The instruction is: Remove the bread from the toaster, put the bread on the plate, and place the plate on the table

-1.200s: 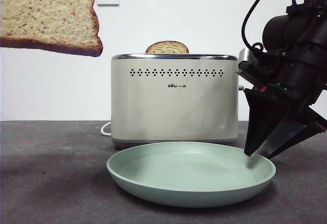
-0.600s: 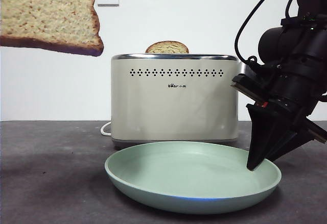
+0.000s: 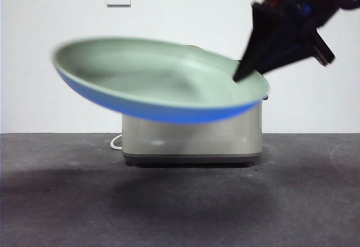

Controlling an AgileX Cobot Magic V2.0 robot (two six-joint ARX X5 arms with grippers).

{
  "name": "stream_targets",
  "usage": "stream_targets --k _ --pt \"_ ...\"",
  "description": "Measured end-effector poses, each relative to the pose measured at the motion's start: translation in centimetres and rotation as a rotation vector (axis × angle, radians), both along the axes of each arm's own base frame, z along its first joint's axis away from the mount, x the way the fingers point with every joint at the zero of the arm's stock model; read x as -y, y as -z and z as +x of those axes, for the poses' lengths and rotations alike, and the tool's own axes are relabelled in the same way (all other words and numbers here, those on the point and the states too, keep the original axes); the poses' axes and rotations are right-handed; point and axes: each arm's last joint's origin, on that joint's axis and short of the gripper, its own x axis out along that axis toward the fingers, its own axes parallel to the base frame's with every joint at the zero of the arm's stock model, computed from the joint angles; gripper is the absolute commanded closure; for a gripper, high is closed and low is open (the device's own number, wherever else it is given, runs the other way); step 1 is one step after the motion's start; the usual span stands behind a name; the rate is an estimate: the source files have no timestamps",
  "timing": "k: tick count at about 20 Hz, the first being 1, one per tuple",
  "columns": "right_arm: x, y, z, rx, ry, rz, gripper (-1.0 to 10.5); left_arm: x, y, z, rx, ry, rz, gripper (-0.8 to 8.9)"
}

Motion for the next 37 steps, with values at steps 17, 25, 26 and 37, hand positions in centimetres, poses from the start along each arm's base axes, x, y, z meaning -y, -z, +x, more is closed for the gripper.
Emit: stream_targets --k 17,25,26,37 --pt "-2.1 -0.2 -1.4 0.013 -0.027 -0.007 9.6 5.3 7.6 9.4 -0.356 -0.055 0.256 3.13" --pt "-1.9 0.0 -1.7 -0.031 -0.009 -0.030 9.6 5.4 5.6 9.1 -0.365 -0.038 0.270 3.14" --pt "-1.9 0.0 -1.7 -0.033 -0.010 -0.031 9.6 5.4 4.8 9.1 -0.346 -0.038 0.274 3.14" --pt "-1.6 0.1 -1.6 -0.043 -0.010 -0.026 9.6 4.8 -2.9 8.3 -0.143 -0.017 0.269 5.07"
